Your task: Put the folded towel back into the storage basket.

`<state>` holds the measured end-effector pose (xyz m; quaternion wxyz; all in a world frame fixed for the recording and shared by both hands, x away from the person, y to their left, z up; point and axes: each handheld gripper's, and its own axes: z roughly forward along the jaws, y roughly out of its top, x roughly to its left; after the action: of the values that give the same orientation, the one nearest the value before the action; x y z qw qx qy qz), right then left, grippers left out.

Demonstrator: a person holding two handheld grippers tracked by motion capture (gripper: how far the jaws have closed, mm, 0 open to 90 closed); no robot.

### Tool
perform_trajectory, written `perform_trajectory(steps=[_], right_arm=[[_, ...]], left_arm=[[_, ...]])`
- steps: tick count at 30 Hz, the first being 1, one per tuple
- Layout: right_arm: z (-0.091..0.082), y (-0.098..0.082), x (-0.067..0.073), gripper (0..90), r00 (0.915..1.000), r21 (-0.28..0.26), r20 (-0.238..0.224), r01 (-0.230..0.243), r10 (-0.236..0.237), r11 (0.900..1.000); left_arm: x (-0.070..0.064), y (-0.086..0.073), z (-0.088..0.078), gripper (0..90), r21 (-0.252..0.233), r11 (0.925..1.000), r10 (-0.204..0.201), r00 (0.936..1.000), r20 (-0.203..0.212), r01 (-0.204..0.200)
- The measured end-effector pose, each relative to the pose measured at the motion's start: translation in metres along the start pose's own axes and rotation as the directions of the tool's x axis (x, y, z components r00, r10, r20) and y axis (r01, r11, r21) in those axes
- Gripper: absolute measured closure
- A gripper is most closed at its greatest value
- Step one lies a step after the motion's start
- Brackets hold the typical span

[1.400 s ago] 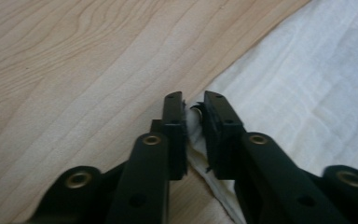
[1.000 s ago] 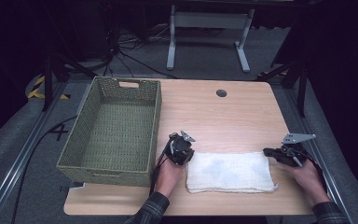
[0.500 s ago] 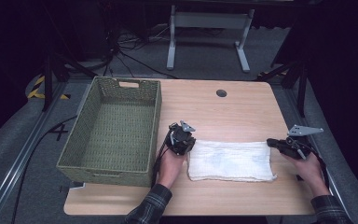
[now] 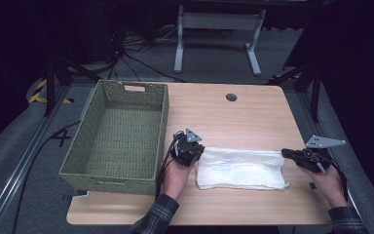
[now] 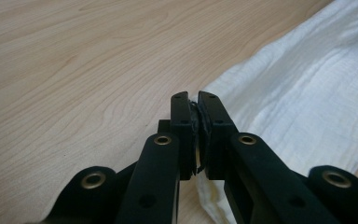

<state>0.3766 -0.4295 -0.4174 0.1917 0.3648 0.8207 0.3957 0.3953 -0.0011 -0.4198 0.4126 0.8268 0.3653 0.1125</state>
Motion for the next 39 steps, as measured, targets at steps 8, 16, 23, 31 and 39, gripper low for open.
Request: perform_trajectory(steps=[8, 16, 23, 31, 39], right_arm=[[-0.009, -0.007, 0.012, 87.6, 0.9996, 0.009, -0.027, 0.003, -0.003, 1.0], [-0.017, -0.014, 0.021, 87.5, 0.9991, 0.007, -0.042, 0.007, -0.006, 1.0], [-0.025, -0.022, 0.029, 87.4, 0.9986, 0.009, -0.053, 0.008, -0.008, 1.0], [-0.029, -0.032, 0.039, 87.2, 0.9967, 0.032, -0.081, 0.011, -0.008, 0.999], [-0.033, -0.039, 0.044, 77.8, 0.9918, 0.043, -0.126, -0.016, 0.021, 0.999]], left_arm=[[-0.01, -0.009, -0.013, 85.6, 0.007, 0.9997, 0.022, 0.9997, 0.01, -0.022], [-0.023, -0.017, -0.022, 85.6, 0.018, 0.9977, 0.066, 0.9978, -0.01, -0.065], [-0.035, -0.026, -0.029, 85.6, 0.028, 0.9963, 0.081, 0.9966, 0.013, -0.082], [-0.044, -0.039, -0.032, 85.5, 0.083, 0.9906, 0.107, 0.9939, 0.026, -0.109], [-0.05, -0.046, -0.039, 78.4, 0.077, 0.9937, 0.073, 0.9929, 0.093, -0.081]])
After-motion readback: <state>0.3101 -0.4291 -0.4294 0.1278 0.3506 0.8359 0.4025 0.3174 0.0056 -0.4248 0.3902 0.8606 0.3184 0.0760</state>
